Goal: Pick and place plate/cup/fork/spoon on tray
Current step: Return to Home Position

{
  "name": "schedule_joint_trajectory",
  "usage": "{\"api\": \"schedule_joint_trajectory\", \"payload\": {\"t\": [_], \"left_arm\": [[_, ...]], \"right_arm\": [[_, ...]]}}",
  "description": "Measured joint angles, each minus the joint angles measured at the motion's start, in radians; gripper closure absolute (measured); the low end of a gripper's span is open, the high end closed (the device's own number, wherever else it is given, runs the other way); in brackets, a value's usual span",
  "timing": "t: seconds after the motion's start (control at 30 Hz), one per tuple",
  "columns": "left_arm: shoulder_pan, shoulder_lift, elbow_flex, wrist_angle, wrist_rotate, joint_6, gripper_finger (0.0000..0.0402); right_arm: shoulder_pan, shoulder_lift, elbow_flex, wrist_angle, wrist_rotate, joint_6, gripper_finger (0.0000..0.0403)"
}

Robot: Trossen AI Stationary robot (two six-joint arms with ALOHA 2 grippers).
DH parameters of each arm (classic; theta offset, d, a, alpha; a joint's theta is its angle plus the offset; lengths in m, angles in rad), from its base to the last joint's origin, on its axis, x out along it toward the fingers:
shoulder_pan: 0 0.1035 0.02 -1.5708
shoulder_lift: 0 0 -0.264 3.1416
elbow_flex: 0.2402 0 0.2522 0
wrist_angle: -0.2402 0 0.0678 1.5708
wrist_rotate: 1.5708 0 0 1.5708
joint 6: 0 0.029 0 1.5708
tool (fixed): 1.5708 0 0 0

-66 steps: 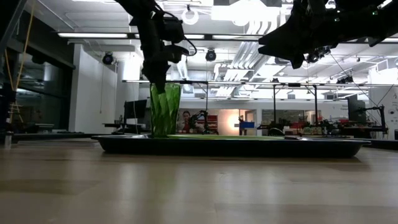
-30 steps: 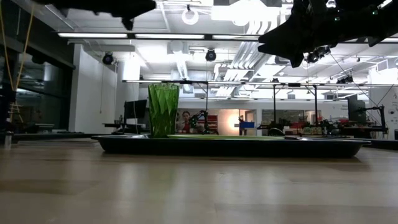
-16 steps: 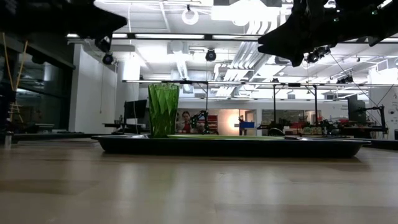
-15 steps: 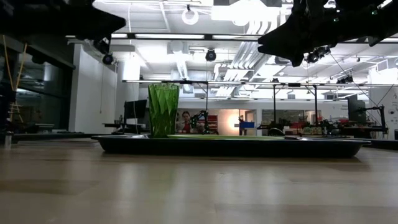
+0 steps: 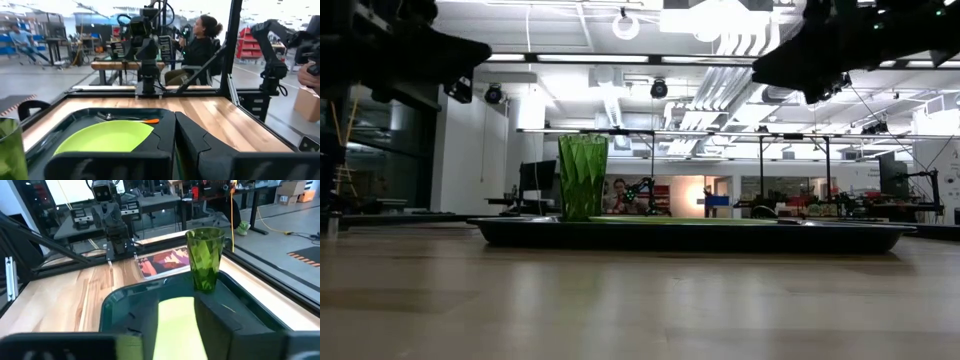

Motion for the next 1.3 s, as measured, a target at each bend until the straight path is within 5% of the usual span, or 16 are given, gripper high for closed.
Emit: {"api": "schedule_joint_trajectory", "payload": {"t": [0.23, 0.47, 0.7, 1.03, 1.3], "left_arm": [[0.033, -0.140, -0.058, -0.089, 0.001, -0.008, 0.0401], [0.037, -0.166, -0.057, -0.117, 0.027, 0.009, 0.0401], [0.037, -0.166, -0.057, -0.130, 0.027, 0.009, 0.0401], [0.037, -0.166, -0.057, -0.197, 0.021, -0.008, 0.0401], [0.037, -0.163, -0.057, -0.238, 0.021, -0.033, 0.0401]], "right_arm": [[0.000, -0.182, 0.000, -0.173, -0.003, -0.009, 0.0394], [0.001, -0.314, -0.004, -0.317, -0.010, 0.005, 0.0399], [0.009, -0.472, -0.228, -0.148, -0.032, 0.012, 0.0402], [-0.037, -0.794, -0.351, -0.254, -0.096, 0.077, 0.0402], [0.005, -0.774, -0.351, -0.265, -0.162, 0.131, 0.0403]]}}
